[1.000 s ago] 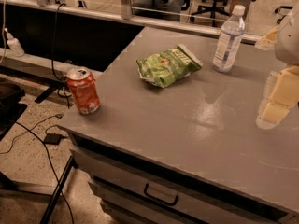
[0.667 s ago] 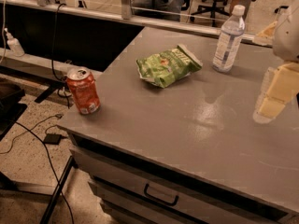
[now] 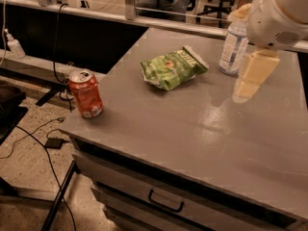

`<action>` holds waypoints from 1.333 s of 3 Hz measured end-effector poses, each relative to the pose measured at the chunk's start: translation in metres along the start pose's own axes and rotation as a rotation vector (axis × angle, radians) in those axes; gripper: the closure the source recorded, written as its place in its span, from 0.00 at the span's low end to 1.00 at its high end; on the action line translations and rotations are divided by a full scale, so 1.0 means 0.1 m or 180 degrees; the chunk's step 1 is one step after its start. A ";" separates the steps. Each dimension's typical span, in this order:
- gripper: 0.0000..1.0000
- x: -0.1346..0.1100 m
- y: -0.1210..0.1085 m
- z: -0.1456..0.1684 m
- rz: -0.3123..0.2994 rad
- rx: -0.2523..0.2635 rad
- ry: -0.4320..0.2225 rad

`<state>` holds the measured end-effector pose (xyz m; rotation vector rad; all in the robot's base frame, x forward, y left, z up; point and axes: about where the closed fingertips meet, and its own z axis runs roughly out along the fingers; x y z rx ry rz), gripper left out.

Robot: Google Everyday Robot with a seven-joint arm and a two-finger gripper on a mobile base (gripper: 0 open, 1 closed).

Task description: Pick green jalapeno chip bag

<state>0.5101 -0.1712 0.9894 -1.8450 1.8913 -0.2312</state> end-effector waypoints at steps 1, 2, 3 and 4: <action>0.00 -0.24 -0.23 0.27 -0.0244 0.0143 -0.0090; 0.00 -0.44 -0.39 0.48 -0.0350 0.0237 -0.0215; 0.00 -0.67 -0.51 0.68 -0.0491 0.0353 -0.0275; 0.02 -0.74 -0.58 0.94 -0.0550 0.0395 -0.0269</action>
Offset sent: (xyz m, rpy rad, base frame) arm 0.0918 0.0818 -0.0280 0.0534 -0.1499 0.1610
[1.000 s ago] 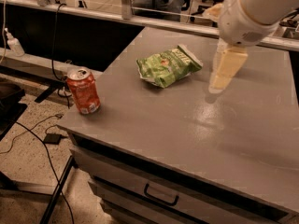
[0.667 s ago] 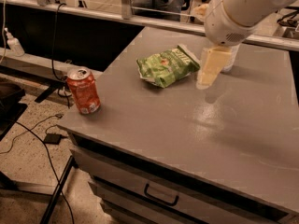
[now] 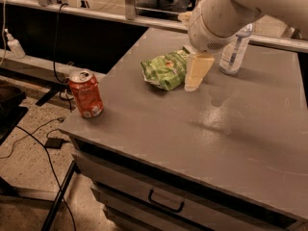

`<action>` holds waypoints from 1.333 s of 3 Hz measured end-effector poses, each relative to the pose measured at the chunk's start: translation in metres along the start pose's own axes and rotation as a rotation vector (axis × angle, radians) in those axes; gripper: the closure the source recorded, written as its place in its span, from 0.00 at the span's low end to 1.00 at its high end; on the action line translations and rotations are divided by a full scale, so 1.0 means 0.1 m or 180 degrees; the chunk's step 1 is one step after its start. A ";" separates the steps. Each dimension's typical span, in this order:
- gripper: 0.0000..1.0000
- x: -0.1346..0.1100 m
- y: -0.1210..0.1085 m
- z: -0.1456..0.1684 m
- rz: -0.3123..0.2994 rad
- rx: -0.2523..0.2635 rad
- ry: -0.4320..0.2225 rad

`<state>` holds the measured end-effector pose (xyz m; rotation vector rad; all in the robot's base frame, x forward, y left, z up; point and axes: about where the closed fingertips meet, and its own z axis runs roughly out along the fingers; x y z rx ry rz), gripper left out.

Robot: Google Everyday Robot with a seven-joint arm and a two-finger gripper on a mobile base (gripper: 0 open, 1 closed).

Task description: Pick green jalapeno chip bag

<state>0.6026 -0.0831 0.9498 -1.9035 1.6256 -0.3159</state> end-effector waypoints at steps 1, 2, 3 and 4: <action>0.17 0.06 -0.01 0.30 0.0004 -0.0029 0.0002; 0.18 0.14 -0.03 0.53 0.0037 -0.0062 -0.0016; 0.18 0.24 -0.04 0.86 0.0085 -0.0125 -0.0012; 0.20 0.27 -0.04 0.99 0.0095 -0.0146 -0.0035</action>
Offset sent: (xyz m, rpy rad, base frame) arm 0.0580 -0.0002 -0.0669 0.0203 0.0426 -0.0094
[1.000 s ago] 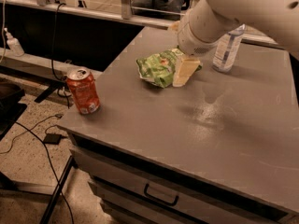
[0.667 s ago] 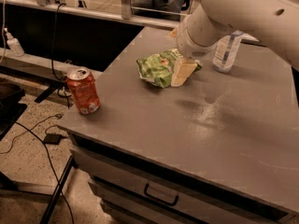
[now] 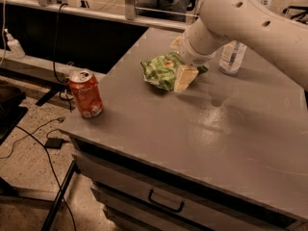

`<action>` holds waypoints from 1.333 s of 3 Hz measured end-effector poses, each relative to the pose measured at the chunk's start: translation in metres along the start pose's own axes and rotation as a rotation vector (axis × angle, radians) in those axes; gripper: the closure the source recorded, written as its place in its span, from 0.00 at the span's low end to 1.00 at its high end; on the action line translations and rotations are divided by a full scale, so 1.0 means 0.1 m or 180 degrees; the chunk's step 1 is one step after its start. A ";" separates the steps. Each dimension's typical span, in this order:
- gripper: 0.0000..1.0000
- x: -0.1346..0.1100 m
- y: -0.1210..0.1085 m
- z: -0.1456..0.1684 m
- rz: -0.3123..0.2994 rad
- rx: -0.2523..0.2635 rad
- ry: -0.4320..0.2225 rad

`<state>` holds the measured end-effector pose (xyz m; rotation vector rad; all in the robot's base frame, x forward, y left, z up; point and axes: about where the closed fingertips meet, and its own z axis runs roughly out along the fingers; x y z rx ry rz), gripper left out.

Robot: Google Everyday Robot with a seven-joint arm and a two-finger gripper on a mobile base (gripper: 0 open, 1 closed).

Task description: Pick green jalapeno chip bag

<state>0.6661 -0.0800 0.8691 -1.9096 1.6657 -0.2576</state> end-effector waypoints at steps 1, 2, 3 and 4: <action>0.42 -0.02 -0.03 0.11 -0.0004 -0.0016 -0.0055; 0.67 -0.06 -0.04 0.15 -0.0030 -0.0019 -0.0101; 0.90 -0.09 -0.06 0.10 -0.0047 -0.0001 -0.0146; 1.00 -0.11 -0.11 -0.11 -0.0012 0.0054 -0.0179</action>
Offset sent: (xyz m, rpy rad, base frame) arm 0.0131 0.0134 -0.0075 0.0308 -0.0018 0.0381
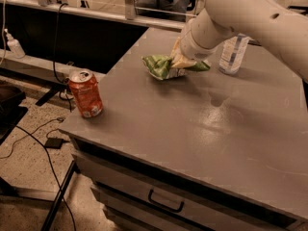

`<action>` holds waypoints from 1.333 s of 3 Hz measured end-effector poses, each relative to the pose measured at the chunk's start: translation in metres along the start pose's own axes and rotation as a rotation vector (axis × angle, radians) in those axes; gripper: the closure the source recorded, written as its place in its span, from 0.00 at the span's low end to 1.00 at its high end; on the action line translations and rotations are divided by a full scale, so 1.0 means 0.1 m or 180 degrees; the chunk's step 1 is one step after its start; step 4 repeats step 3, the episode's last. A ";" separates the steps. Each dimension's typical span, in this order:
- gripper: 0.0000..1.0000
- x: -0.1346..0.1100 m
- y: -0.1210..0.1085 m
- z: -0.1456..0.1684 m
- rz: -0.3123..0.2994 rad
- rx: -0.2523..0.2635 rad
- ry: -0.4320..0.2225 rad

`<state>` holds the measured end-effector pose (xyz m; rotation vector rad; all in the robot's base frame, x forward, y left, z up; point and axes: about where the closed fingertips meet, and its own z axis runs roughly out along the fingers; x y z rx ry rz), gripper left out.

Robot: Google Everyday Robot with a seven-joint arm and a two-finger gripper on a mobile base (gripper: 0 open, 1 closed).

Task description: Pick green jalapeno chip bag

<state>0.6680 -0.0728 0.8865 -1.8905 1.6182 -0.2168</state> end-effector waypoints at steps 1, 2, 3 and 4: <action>1.00 -0.02 -0.09 -0.37 0.0076 0.0114 -0.0052; 1.00 -0.05 -0.17 -0.83 0.0128 0.0270 -0.0172; 1.00 -0.07 -0.18 -0.92 0.0151 0.0298 -0.0219; 1.00 -0.07 -0.18 -0.92 0.0151 0.0298 -0.0219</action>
Offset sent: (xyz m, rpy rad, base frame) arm -0.0574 -0.0470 0.1379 0.1739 -0.1204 -0.0241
